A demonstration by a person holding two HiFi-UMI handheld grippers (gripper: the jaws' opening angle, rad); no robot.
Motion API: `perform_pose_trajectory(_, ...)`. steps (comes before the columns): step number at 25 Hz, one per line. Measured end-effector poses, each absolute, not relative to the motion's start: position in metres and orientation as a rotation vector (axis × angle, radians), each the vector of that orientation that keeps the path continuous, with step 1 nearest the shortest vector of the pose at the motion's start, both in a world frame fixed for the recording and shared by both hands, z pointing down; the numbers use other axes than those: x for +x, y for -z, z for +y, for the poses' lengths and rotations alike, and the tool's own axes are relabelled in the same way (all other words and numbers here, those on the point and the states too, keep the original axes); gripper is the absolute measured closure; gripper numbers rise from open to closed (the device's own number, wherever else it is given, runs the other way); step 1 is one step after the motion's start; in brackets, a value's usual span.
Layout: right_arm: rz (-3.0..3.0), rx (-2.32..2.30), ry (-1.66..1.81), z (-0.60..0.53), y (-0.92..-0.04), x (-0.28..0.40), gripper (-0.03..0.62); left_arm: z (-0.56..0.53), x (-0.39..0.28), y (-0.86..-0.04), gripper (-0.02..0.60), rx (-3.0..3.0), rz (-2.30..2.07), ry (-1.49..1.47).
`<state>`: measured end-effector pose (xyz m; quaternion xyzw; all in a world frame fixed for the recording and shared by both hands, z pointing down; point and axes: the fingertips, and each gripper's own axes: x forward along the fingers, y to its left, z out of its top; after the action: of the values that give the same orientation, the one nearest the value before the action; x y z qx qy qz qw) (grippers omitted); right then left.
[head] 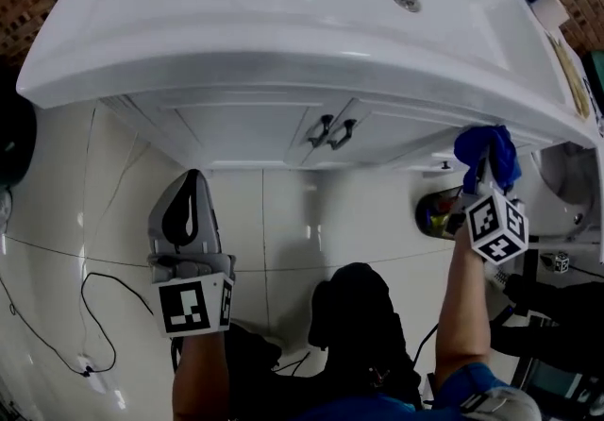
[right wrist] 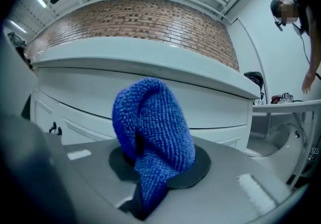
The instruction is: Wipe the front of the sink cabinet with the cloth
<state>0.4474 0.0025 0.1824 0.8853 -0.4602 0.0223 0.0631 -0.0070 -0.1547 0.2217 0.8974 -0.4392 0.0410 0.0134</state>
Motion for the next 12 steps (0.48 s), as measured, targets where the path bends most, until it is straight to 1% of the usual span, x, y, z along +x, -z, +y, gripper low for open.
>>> perform_pose_trajectory(7, -1.387, 2.712, 0.173, 0.002, -0.189, 0.447, 0.522, -0.171, -0.002, -0.258, 0.580, 2.836, -1.320, -0.048)
perform_pose_trajectory(12, -1.461, 2.694, 0.352, -0.014, -0.183, 0.408, 0.522, -0.181, 0.003, -0.233, 0.580, 2.859, -1.313, 0.028)
